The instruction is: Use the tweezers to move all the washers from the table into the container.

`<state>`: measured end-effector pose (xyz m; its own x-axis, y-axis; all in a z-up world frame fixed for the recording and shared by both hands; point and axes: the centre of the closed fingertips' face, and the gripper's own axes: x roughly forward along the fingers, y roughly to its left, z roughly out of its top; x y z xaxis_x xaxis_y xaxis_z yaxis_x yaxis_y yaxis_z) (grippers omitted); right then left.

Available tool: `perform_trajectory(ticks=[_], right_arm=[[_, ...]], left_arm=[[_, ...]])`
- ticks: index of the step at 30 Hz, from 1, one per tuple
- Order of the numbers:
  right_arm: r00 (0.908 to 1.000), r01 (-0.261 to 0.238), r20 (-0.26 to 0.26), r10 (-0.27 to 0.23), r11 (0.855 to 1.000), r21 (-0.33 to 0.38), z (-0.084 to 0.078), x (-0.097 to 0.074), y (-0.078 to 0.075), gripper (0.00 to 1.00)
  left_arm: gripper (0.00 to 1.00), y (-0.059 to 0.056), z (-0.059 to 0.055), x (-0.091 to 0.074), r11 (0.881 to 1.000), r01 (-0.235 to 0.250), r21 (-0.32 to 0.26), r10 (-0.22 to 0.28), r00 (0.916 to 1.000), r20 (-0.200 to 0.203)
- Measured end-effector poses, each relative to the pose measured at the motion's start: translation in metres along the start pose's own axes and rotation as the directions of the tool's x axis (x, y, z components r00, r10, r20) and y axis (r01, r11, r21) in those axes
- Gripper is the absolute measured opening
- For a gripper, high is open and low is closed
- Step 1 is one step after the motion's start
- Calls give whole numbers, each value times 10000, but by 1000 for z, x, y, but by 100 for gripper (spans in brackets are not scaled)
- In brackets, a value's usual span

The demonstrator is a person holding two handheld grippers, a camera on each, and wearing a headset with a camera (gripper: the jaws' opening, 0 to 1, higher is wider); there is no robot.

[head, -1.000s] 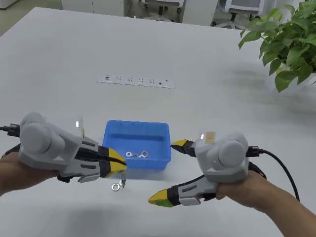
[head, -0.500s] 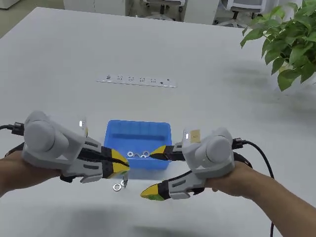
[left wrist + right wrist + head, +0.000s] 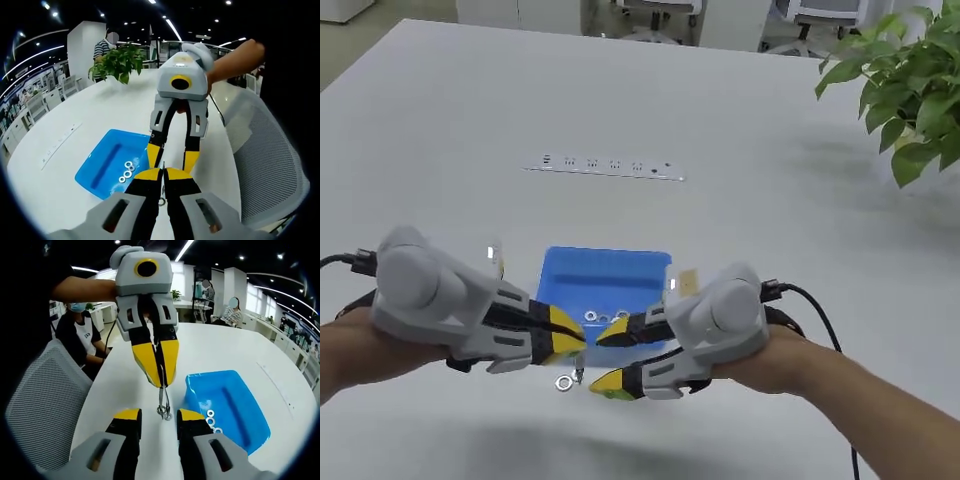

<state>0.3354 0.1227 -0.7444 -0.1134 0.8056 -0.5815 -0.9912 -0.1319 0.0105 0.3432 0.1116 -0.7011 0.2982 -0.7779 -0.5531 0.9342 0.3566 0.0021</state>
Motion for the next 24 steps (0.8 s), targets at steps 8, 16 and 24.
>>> perform_trajectory(ticks=[8,16,24], right_arm=[[9997,-229,-127,223,9984,-513,2,12,-2,21],[9993,-343,-190,326,9949,-951,6,20,-8,12],[9980,-562,-369,520,9908,-1234,5,22,-6,9]], left_arm=[[6,4,-2,-2,9999,-138,-94,137,9999,-105],[6,5,-4,-2,9999,-117,-7,117,9998,-148],[6,5,-4,-2,9998,-173,-38,173,9997,-150]])
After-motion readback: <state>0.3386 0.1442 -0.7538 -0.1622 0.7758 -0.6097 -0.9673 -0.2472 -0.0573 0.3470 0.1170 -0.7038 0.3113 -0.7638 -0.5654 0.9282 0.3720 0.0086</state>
